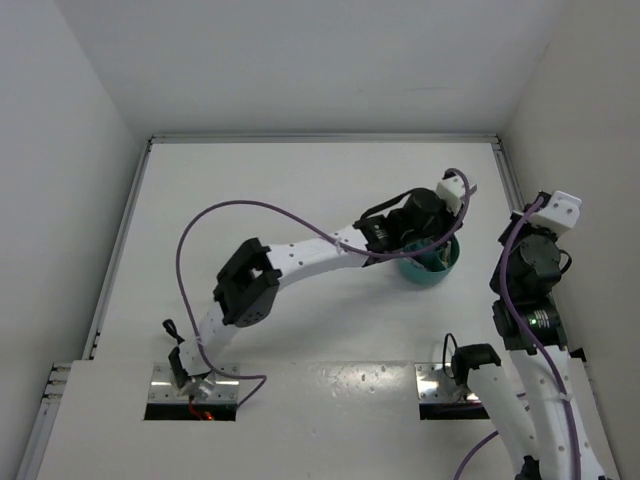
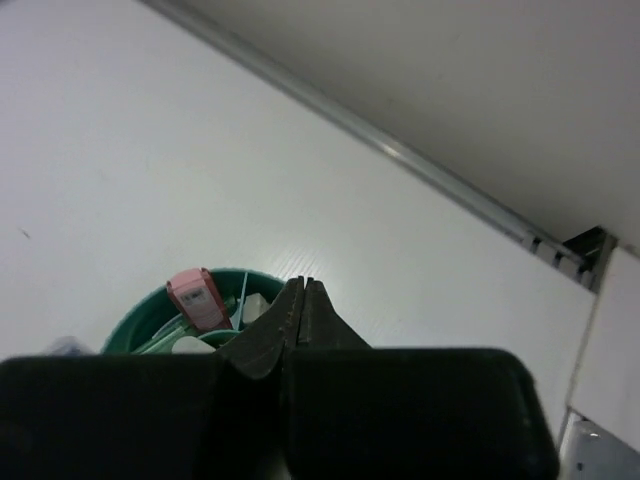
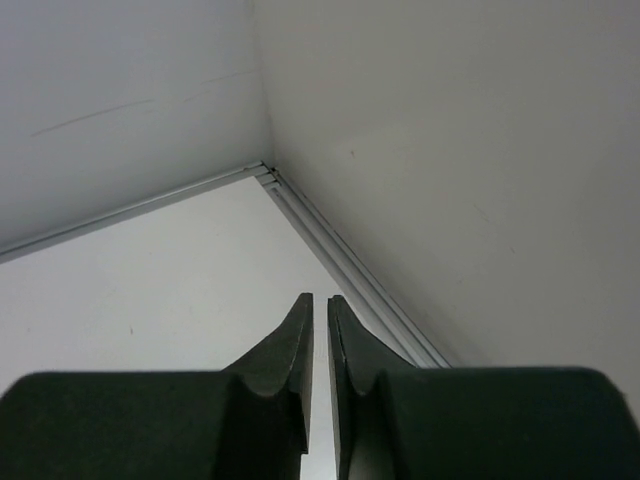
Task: Sort the stationery into containers
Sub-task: Place the stationery in the storage box, then reset both arms
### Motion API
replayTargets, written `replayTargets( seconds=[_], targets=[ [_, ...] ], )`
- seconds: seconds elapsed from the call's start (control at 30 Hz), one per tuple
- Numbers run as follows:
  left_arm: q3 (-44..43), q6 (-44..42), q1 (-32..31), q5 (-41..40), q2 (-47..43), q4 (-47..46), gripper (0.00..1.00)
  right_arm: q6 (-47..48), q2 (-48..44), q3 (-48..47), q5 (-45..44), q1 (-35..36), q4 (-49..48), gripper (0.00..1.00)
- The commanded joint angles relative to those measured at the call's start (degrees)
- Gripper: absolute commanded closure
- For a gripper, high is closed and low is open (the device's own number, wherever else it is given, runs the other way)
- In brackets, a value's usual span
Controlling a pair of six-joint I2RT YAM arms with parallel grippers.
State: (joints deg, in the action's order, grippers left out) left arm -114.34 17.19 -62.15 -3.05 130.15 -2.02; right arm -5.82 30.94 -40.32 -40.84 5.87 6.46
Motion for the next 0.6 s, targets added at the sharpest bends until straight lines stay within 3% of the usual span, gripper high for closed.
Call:
replayTargets(
  seconds=[0.0, 0.03, 0.1, 0.13, 0.17, 0.2, 0.23, 0.27, 0.37, 0.4, 0.57],
  targets=[
    [5.8, -1.2, -1.4, -2.0, -16.7, -4.1, 1.00, 0.4, 0.4, -2.0, 4.9, 0.5, 0.2, 0.88],
    [8.4, -1.2, -1.4, -2.6, -19.5, -5.1, 0.98, 1.0, 0.4, -2.6, 6.2, 0.5, 1.1, 0.84],
    [15.6, -1.2, -1.4, -4.3, -25.2, -5.7, 0.77, 2.4, 1.0, -3.1, 9.9, 0.5, 1.8, 0.62],
    [18.3, -1.2, -0.8, -6.2, -28.4, -5.7, 0.44, 3.4, 1.7, -3.1, 11.7, 0.5, 3.5, 0.49],
    [21.4, -1.2, -0.8, -10.2, -35.5, -3.7, 0.26, 4.6, 1.7, -3.1, 13.9, 0.5, 4.3, 0.21],
    [27.8, -0.1, -0.3, -20.2, -39.2, -2.0, 0.10, 5.7, 2.5, -3.6, 16.7, 0.5, 4.8, 0.10],
    [31.0, 0.9, 2.0, -24.3, -42.9, -0.1, 0.01, 5.7, 4.1, -3.6, 16.8, 0.5, 5.7, 0.03],
    [36.7, 3.3, 3.7, -30.7, -50.1, 5.0, 0.01, 5.2, 5.2, -4.2, 18.7, 0.5, 7.7, 0.00],
    [47.1, 3.3, 9.1, -33.0, -62.3, 8.7, 0.01, 5.2, 7.7, -4.9, 22.1, 0.5, 9.2, 0.00],
    [52.9, 3.3, 9.9, -33.6, -70.5, 8.7, 0.01, 5.2, 7.7, -4.1, 23.4, 0.5, 9.2, 0.00],
    [62.7, 4.0, 12.9, -34.8, -85.2, 12.4, 0.00, 3.1, 8.9, -4.6, 31.3, 0.5, 9.2, 0.00]
  ],
)
